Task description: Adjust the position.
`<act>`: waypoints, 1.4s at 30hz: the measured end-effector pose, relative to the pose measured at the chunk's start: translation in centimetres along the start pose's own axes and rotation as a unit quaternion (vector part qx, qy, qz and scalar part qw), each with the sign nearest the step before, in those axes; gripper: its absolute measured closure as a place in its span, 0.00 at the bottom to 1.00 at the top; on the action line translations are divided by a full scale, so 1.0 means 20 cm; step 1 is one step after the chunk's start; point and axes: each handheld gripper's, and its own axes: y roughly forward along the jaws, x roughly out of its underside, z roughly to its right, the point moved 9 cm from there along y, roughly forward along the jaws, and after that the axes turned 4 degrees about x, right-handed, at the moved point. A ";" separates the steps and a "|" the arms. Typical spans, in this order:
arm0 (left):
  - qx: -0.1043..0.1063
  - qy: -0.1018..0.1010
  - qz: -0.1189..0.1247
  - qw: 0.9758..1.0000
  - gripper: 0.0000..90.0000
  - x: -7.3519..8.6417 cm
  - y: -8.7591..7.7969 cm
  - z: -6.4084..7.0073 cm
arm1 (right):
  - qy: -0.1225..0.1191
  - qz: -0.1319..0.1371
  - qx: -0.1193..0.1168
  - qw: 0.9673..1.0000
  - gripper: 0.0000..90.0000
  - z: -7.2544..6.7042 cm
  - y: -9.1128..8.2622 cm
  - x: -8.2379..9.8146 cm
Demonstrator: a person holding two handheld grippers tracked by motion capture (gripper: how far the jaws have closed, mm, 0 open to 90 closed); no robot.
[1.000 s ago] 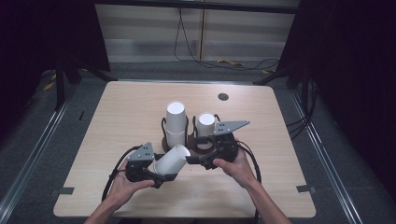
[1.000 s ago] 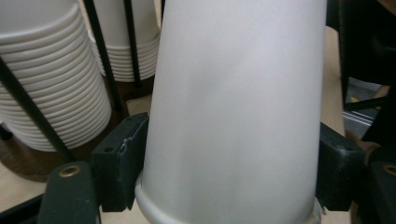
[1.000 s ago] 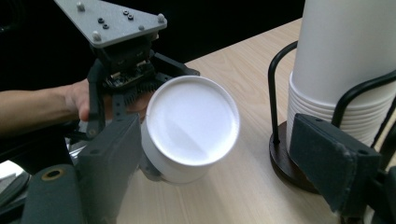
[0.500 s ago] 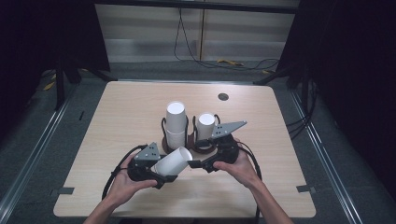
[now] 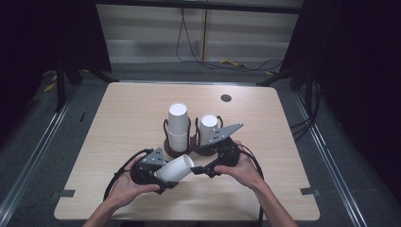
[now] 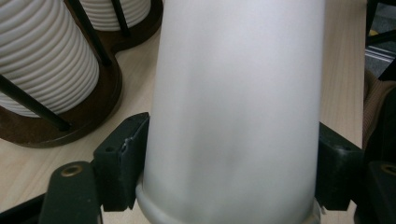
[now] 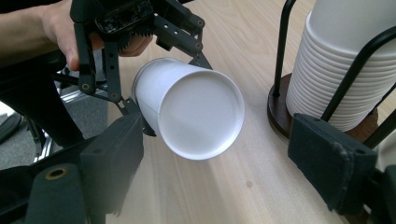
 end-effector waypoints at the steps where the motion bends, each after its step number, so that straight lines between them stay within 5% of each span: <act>1: -0.004 0.005 -0.010 1.000 0.28 0.01 0.00 0.00 | 0.000 -0.003 -0.001 1.000 0.20 0.00 0.00 0.00; 22: 0.001 0.034 -0.067 0.997 0.29 0.00 0.06 0.06 | -0.052 -0.087 -0.005 0.995 0.20 -0.05 0.05 0.10; 29: -0.013 0.063 -0.108 0.992 0.29 -0.01 0.07 0.05 | -0.060 -0.115 0.001 0.992 0.19 -0.04 0.05 0.15; 33: 0.001 0.077 -0.123 0.989 0.29 -0.01 0.08 0.07 | -0.063 -0.117 -0.006 0.991 0.19 -0.05 0.06 0.15; 36: -0.001 0.075 -0.120 0.990 0.29 -0.02 0.09 0.08 | -0.062 -0.121 -0.010 0.991 0.19 -0.06 0.07 0.15; 42: -0.003 0.085 -0.133 0.987 0.29 -0.02 0.10 0.09 | -0.059 -0.134 -0.020 0.989 0.18 -0.07 0.10 0.16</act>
